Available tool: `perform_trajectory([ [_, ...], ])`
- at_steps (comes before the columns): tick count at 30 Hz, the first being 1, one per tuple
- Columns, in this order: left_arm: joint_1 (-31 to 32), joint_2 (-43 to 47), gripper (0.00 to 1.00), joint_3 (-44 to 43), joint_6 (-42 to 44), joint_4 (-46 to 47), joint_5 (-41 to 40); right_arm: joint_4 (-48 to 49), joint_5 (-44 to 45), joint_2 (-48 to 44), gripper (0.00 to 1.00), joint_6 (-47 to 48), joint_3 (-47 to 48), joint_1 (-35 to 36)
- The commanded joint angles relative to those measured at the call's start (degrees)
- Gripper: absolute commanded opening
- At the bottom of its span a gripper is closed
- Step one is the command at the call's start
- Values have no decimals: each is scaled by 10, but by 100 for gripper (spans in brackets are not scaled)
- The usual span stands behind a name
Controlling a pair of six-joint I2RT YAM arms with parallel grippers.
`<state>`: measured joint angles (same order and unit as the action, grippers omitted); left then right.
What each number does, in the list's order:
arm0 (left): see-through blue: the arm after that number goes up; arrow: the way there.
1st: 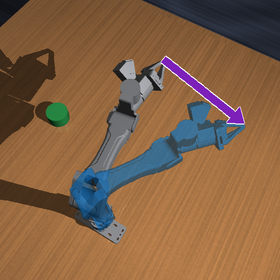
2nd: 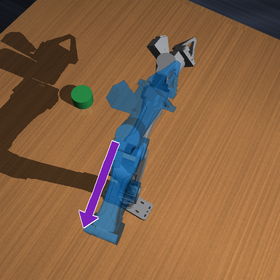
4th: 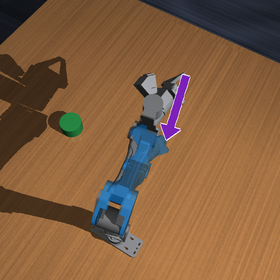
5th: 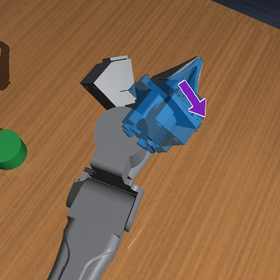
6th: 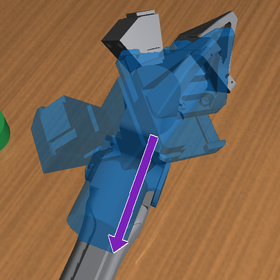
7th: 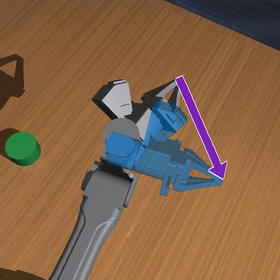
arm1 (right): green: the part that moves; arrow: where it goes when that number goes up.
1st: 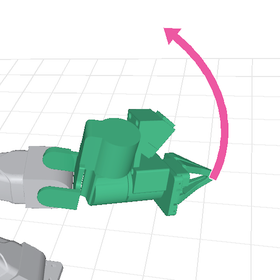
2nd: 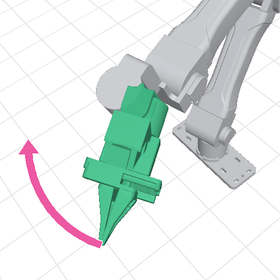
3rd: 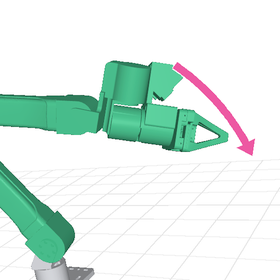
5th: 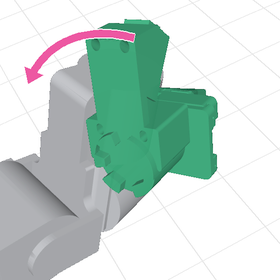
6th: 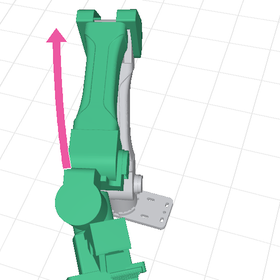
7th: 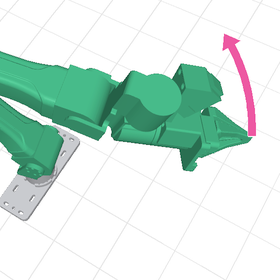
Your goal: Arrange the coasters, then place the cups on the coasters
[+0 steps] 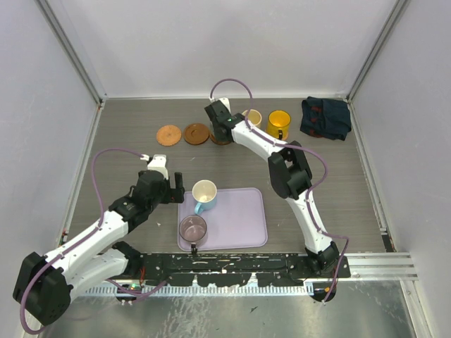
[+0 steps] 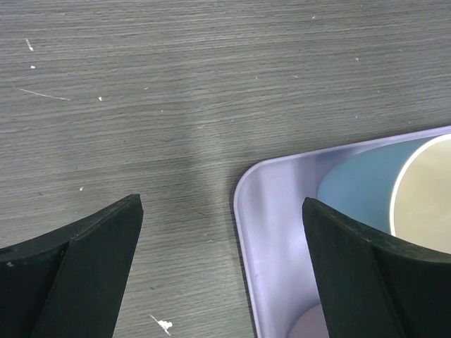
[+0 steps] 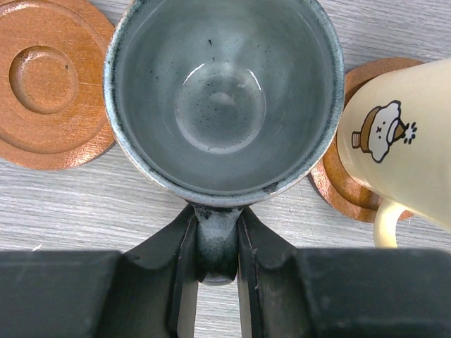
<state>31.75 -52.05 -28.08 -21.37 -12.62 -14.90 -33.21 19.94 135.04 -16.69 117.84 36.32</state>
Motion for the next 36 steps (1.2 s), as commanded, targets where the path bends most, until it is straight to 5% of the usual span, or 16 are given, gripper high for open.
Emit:
perform_trajectory([
  [1, -3, 1, 97, -17, 3, 28, 4, 49, 22, -31, 1, -9, -1, 2],
  [15, -4, 9, 97, -15, 2, 21, 4, 60, 13, -60, 31, -21, -43, 5],
  [22, -4, 16, 97, -13, -3, 18, 9, 67, 23, -83, 55, -22, -73, 14],
  [36, -4, 34, 97, -10, -8, 7, 9, 72, 30, -115, 56, -22, -93, 34],
])
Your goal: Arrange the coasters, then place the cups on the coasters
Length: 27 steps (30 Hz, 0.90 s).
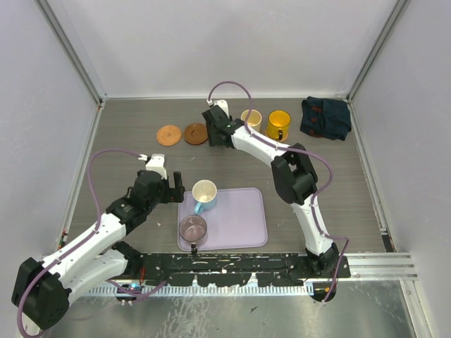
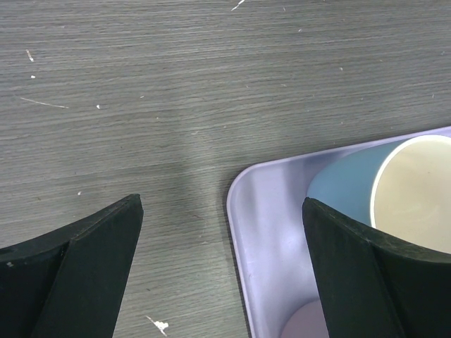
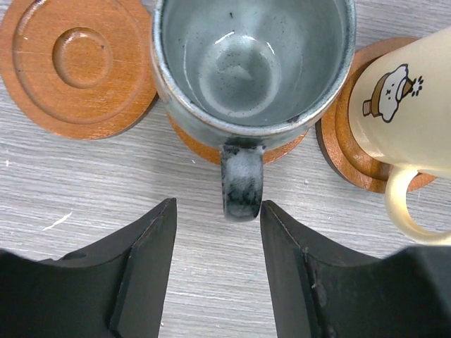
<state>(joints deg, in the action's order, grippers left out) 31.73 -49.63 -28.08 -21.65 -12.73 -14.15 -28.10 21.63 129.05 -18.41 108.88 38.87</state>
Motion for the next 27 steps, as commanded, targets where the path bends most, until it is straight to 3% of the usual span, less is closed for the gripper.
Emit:
perform_trajectory([
  [1, -3, 11, 97, -9, -6, 7, 2, 22, 13, -56, 56, -6, -5, 9],
  [15, -3, 20, 97, -7, -8, 4, 3, 27, 7, -60, 56, -12, -20, 13],
  [27, -3, 69, 98, -12, 21, 14, 81, 43, 10, -144, 56, -10, -86, 16],
])
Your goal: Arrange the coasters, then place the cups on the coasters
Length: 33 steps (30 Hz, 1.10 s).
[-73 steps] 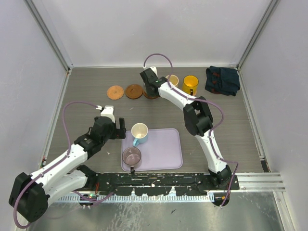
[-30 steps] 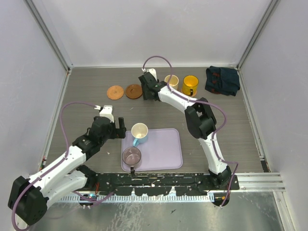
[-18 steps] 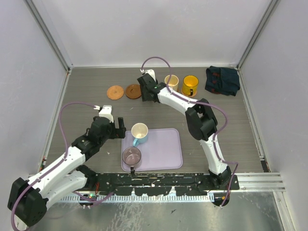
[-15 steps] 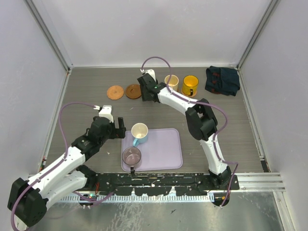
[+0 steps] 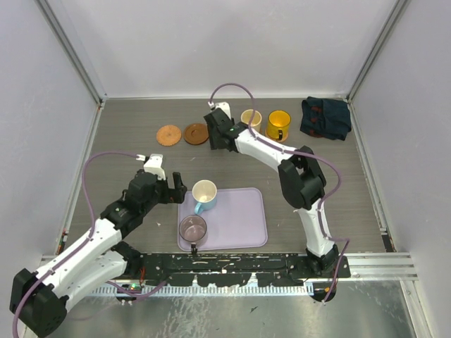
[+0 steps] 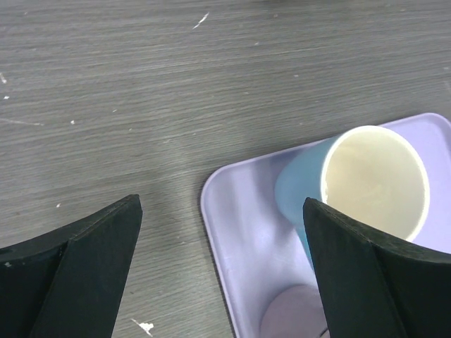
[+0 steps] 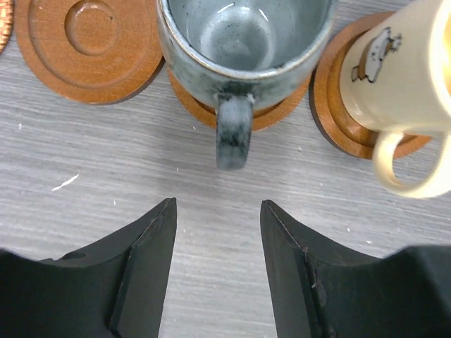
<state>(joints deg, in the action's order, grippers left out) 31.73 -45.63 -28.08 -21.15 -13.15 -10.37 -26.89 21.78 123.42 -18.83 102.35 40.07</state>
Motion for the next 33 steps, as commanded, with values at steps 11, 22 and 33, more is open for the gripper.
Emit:
perform_trajectory([
  [11, 8, 12, 100, -41, 9, -14, 191, 68, 28, -240, 56, -3, -158, 6],
  [22, 74, -55, 98, -73, 31, -42, 154, 117, 72, -397, 56, -10, -298, 6],
  [33, 109, -96, 83, -75, 15, -40, 117, 142, 61, -472, 56, -29, -398, 7],
])
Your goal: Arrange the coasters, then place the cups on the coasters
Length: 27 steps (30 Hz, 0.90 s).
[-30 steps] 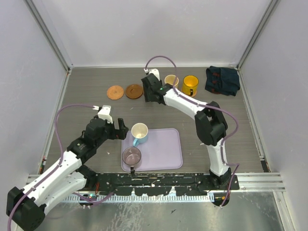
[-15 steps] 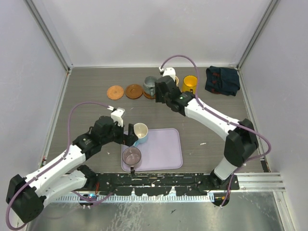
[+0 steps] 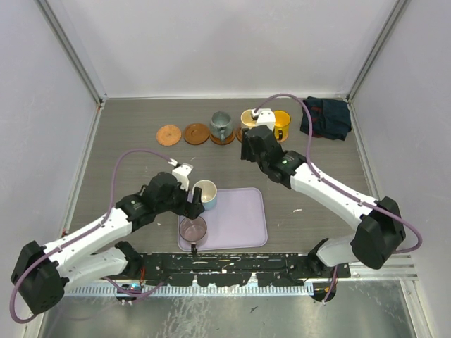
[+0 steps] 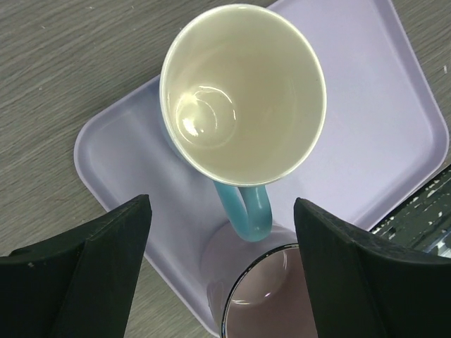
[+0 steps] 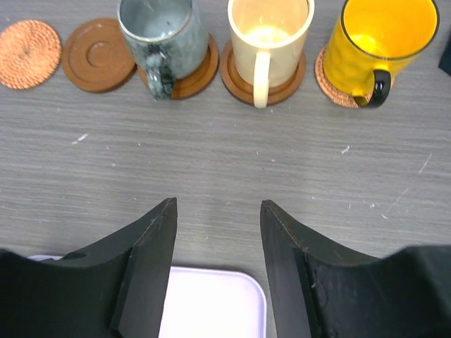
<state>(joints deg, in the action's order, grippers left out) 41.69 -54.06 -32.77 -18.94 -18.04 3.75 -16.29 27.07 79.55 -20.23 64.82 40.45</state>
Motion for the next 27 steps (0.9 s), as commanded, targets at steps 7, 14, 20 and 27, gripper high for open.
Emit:
perform_trajectory([
  [7, 18, -44, 78, -37, -17, 18, -43, 46, 23, -66, 53, -13, -83, 2],
  [14, 22, -78, 64, -44, -22, 40, -45, 43, 31, -76, 51, -21, -126, 3],
  [20, 27, -107, 44, -52, -19, 47, -35, 48, 4, -72, 51, -46, -157, 3],
  [27, 31, -125, 6, -57, -13, 51, -24, 75, -18, -49, 50, -58, -194, 3],
])
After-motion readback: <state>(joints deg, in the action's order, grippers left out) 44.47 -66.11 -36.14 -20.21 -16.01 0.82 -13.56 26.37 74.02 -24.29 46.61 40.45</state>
